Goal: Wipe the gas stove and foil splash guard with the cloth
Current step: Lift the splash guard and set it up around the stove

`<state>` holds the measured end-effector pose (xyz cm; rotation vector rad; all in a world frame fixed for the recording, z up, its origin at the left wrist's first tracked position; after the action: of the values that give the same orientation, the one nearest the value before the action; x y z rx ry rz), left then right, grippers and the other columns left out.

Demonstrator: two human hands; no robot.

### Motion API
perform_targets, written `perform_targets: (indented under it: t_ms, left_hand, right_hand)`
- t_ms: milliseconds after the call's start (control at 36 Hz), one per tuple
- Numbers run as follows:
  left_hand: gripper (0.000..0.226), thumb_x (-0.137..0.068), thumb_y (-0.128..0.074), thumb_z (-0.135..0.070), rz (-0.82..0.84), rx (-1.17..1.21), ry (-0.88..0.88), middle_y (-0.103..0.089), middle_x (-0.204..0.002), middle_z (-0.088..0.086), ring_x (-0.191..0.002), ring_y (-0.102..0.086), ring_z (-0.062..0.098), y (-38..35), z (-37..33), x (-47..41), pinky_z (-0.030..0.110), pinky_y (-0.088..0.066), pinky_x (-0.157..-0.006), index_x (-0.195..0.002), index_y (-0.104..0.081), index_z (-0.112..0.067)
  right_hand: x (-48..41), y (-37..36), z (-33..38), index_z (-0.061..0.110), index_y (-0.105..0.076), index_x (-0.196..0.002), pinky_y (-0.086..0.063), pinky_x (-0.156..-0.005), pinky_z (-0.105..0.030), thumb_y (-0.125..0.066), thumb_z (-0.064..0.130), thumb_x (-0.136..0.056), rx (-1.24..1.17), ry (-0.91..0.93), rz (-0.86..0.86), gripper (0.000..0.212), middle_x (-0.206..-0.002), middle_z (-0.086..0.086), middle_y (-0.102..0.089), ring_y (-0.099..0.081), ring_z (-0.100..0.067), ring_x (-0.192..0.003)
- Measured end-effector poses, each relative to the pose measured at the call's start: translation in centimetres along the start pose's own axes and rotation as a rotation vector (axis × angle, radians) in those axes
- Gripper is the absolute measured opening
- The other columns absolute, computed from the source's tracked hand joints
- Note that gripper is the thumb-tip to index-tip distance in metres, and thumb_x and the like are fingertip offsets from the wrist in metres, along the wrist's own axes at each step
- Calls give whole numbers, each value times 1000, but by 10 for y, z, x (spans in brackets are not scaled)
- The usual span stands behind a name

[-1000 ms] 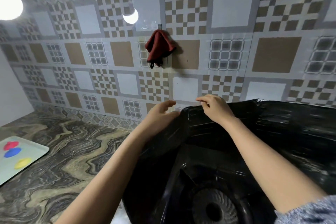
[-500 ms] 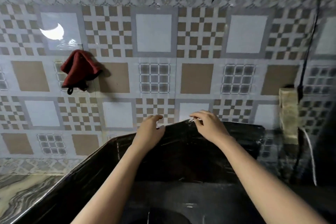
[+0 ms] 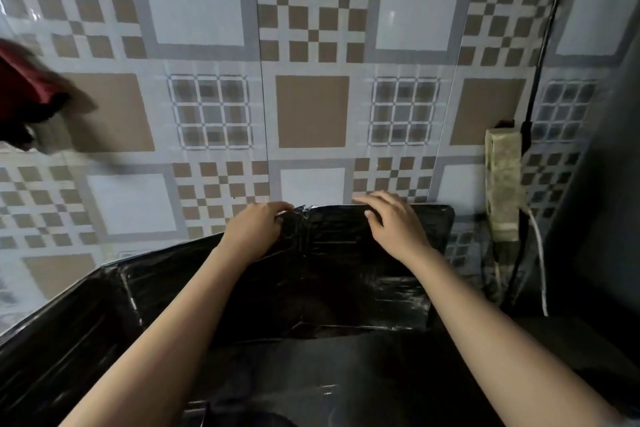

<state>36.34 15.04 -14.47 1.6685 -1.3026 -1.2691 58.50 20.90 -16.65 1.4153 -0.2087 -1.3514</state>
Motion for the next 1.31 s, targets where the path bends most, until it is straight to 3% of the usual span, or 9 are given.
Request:
perform_targets:
  t_ms: [139,250,444,639,1028,1306]
  left_hand:
    - [39,-91,-44,-10,22,36,-40,-68,-111,10,-95,-63,28,-1,-11,2,42,-54,-78,-120,-59,-30]
    - [34,-93,-46,-11,73,88,-87,-69,-107,8,-93,-62,23,1,-23,5,30,-47,-79,-119,-61,-27]
    - [38,-92,-45,-6,116,145,-120,-70,-104,5,-92,-61,19,-4,-41,5,33,-49,-83,-119,-61,-27]
    - [39,-90,-43,-4,130,158,-150,-70,-101,6,-89,-61,18,-15,-61,-1,34,-51,-84,-118,-61,-25]
    - [39,-91,-41,-8,132,202,-126,-70,-101,7,-87,-62,22,-25,-64,-12,29,-50,-75,-119,-60,-26]
    - [38,-88,-41,-8,77,195,-100,-67,-109,5,-99,-60,20,-19,-60,-10,34,-50,-85,-116,-62,-23]
  right_hand:
    - [8,3,-7,17,-67,-107,-47,-73,-35,-51,3,-90,-55,-26,-111,27,-93,-3,-56,-55,-24,-86]
    - [16,14,-13,13,-69,-103,-47,-72,-33,-53,-1,-88,-88,-34,-152,26,-89,-4,-56,-55,-23,-83]
    - [21,33,-30,15,-70,-99,-46,-82,-37,-52,2,-89,-73,-69,-123,24,-93,-3,-58,-56,-21,-89]
    - [25,41,-52,16,-70,-97,-47,-82,-36,-51,3,-90,-41,-141,-109,25,-97,-4,-61,-57,-24,-94]
    - [24,38,-61,17,-69,-101,-48,-84,-37,-52,7,-90,-67,-177,-144,23,-99,-3,-61,-56,-21,-96]
    - [27,42,-57,16,-68,-104,-45,-85,-32,-52,10,-90,-57,-202,-122,22,-101,-1,-61,-54,-19,-100]
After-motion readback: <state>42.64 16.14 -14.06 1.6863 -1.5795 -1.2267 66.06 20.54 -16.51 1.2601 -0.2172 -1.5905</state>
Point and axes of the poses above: each hand's wrist, its own x-axis away from the middle knuckle, its own y-axis out of the back of the hand, z = x × y, the point moved 4 cm from there along -x, towards the middle knuckle
